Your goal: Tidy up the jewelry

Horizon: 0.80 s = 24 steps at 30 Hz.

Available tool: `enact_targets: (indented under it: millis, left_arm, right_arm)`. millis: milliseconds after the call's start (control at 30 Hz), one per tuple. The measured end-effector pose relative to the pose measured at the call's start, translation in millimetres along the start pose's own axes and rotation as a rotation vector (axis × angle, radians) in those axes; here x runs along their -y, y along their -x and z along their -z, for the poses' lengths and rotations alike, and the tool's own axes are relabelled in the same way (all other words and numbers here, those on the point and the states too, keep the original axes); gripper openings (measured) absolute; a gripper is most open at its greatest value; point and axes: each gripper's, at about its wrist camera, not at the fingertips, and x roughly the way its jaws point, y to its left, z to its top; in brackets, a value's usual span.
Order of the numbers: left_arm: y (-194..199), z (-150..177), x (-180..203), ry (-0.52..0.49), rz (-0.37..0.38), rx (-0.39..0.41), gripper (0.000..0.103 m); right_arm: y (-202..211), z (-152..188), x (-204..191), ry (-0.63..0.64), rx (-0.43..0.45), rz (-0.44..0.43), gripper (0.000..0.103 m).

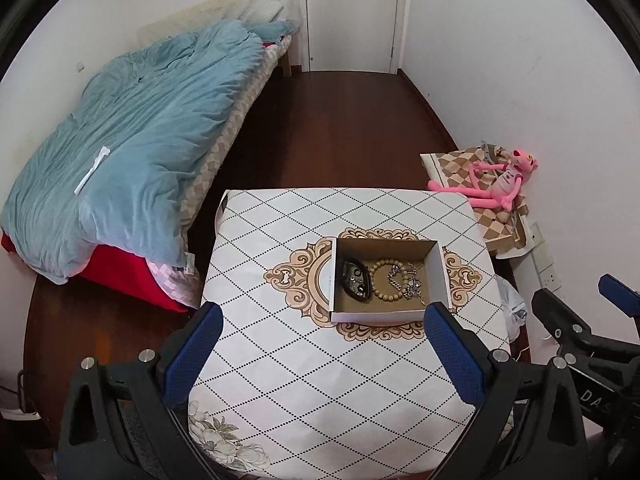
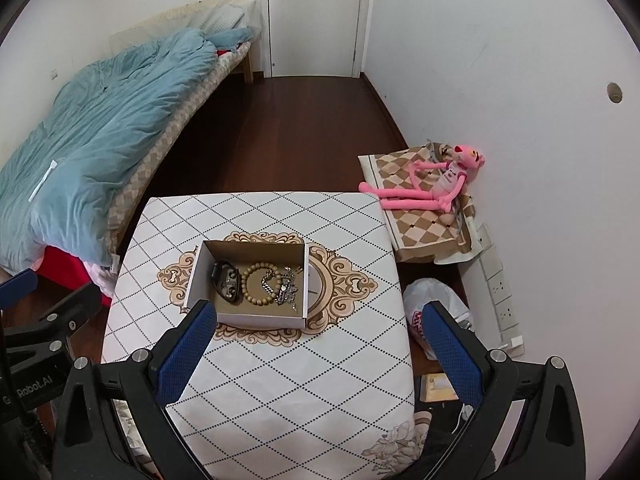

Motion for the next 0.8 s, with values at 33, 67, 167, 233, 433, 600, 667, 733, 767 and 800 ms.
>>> enact_targets:
  millis: [33, 67, 167, 233, 433, 600, 667, 733, 767, 800]
  left_arm:
    - [-1.2, -0.2, -0.7, -0.001, 0.000, -0.003, 0.102]
    - [-2.3, 0.2, -0.9, -0.001, -0.002, -0.006, 0.102]
    - [-5.5, 0.6, -0.8, 0.002, -0.002, -0.018, 0.102]
    - [-6.2, 0.8, -1.1, 0.006, -0.003, -0.019, 0.102]
    - [-8.6, 1.8, -1.8, 0.004, -0.017, -0.021, 0.102]
    - [-9.4, 2.4, -1.7, 0.005, -0.017, -0.025, 0.102]
    - [-9.6, 2.8, -2.3, 0.005, -0.016, -0.025, 0.102]
    - [-9.6, 3.0, -2.1, 0.006, -0.017, -0.025, 0.102]
    - [-9.7, 3.2, -2.1, 0.006, -0.016, -0.025, 0.102]
    - [-9.8, 3.4, -2.1, 0.006, -0.017, -0.026, 0.102]
  right_arm:
    - [-0.8, 0.0, 0.0, 0.002, -0.002, 0.002, 0.103]
    - [-1.9, 0.2, 0.0, 0.003, -0.004, 0.002, 0.103]
    - [-2.5, 0.3, -0.1, 0.004, -0.007, 0.002, 0.103]
    - [-2.8, 0.2, -0.7, 0.005, -0.011, 0.003, 0.103]
    - [-6.1, 1.0, -2.0, 0.010, -0.020, 0.006, 0.103]
    - [-6.4, 0.4, -2.7, 0.011, -0.022, 0.002, 0.103]
    - [-6.8, 0.3, -3.6, 0.013, -0.024, 0.001, 0.103]
    - [-7.0, 0.9, -4.6, 0.016, -0.026, 0.001, 0.103]
    - [-7.4, 1.2, -4.8, 0.016, -0.027, 0.000, 0.103]
    - [-7.5, 1.6, -4.7, 0.015, -0.028, 0.001, 0.103]
